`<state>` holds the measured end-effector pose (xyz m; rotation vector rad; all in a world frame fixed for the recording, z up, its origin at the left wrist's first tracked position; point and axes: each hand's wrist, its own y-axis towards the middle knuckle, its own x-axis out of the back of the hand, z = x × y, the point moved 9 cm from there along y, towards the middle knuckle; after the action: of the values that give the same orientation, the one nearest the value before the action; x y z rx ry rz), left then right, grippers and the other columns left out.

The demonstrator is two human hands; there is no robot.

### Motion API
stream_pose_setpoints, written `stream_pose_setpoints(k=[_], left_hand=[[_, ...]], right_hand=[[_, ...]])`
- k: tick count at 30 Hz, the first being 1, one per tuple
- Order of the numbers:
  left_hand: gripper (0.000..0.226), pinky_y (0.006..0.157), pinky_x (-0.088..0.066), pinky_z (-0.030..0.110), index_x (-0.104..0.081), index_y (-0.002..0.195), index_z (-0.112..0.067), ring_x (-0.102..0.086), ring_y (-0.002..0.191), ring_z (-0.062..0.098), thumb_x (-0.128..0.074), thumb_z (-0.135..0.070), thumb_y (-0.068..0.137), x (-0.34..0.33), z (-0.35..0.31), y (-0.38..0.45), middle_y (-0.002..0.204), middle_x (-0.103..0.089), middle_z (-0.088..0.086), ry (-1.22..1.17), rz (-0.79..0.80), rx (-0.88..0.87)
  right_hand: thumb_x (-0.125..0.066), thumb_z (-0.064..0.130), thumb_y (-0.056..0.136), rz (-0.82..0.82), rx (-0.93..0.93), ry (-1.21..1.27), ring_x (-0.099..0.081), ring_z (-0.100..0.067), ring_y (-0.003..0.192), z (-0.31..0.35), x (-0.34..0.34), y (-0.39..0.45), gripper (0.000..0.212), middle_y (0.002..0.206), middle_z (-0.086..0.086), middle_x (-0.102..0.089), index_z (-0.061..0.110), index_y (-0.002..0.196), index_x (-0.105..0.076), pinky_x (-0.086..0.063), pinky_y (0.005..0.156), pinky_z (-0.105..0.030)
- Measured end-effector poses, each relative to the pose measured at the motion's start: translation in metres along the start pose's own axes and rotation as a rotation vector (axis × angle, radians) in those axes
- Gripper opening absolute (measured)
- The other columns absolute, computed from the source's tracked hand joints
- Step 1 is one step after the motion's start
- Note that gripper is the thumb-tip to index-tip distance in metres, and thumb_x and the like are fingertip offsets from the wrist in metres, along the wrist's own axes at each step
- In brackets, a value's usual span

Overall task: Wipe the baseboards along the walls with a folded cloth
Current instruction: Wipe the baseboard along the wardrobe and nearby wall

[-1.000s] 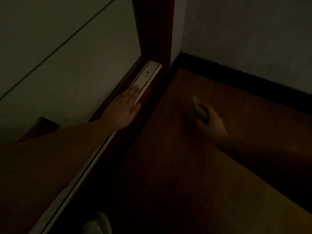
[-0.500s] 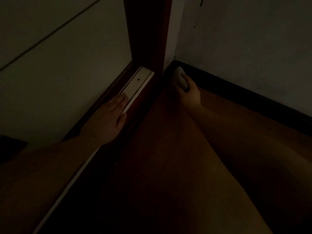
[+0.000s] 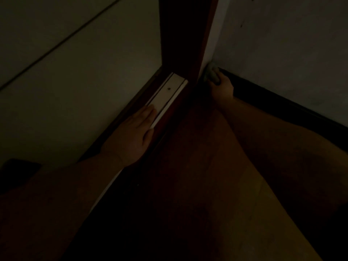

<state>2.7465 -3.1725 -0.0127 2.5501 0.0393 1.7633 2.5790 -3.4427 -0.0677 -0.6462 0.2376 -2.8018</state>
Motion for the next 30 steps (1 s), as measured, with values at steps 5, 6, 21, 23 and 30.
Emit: stream_pose_setpoints(k=[5,6,21,23,30], left_hand=[[0.058,0.12,-0.024,0.041,-0.026,0.154,-0.006,-0.021,0.149,0.021,-0.03,-0.031,0.102,0.0,-0.001,-0.001,0.162,-0.021,0.007,0.011,-0.005,0.0],[0.057,0.12,-0.025,0.042,-0.026,0.154,-0.005,-0.021,0.149,0.021,-0.03,-0.03,0.102,0.001,-0.001,-0.001,0.161,-0.022,0.008,0.016,-0.007,-0.001],[0.055,0.123,-0.013,0.035,-0.017,0.156,-0.007,-0.013,0.151,0.022,-0.032,-0.025,0.106,0.001,0.0,0.001,0.164,-0.014,0.01,0.048,0.067,0.038],[0.055,0.123,-0.012,0.035,-0.016,0.156,-0.008,-0.011,0.152,0.02,-0.031,-0.026,0.106,0.001,0.001,0.001,0.165,-0.012,0.008,0.057,0.078,0.046],[0.055,0.123,-0.009,0.029,-0.013,0.157,-0.011,-0.008,0.152,0.016,-0.03,-0.026,0.108,0.006,-0.002,0.0,0.166,-0.009,0.004,0.058,0.096,0.092]], right_hand=[[-0.05,0.025,0.1,0.065,0.058,-0.151,-0.057,-0.023,0.119,0.007,-0.01,-0.046,0.046,0.136,-0.008,-0.056,0.023,0.145,-0.046,-0.049,0.098,-0.031],[-0.05,0.025,0.1,0.092,0.081,-0.169,-0.055,-0.024,0.122,0.007,-0.017,-0.062,0.046,0.139,-0.009,-0.053,0.023,0.146,-0.046,-0.047,0.103,-0.035],[-0.059,0.021,0.095,0.147,-0.031,-0.044,-0.046,-0.021,0.129,-0.01,-0.112,-0.282,0.052,0.144,-0.005,-0.041,0.027,0.145,-0.047,-0.036,0.104,-0.024],[-0.059,0.02,0.095,0.177,-0.011,-0.032,-0.047,-0.02,0.128,-0.014,-0.119,-0.295,0.051,0.143,-0.005,-0.042,0.026,0.145,-0.047,-0.036,0.105,-0.024],[-0.063,0.017,0.093,0.221,-0.006,0.048,-0.046,-0.017,0.127,-0.025,-0.14,-0.334,0.051,0.139,-0.004,-0.044,0.024,0.143,-0.05,-0.029,0.098,-0.013]])
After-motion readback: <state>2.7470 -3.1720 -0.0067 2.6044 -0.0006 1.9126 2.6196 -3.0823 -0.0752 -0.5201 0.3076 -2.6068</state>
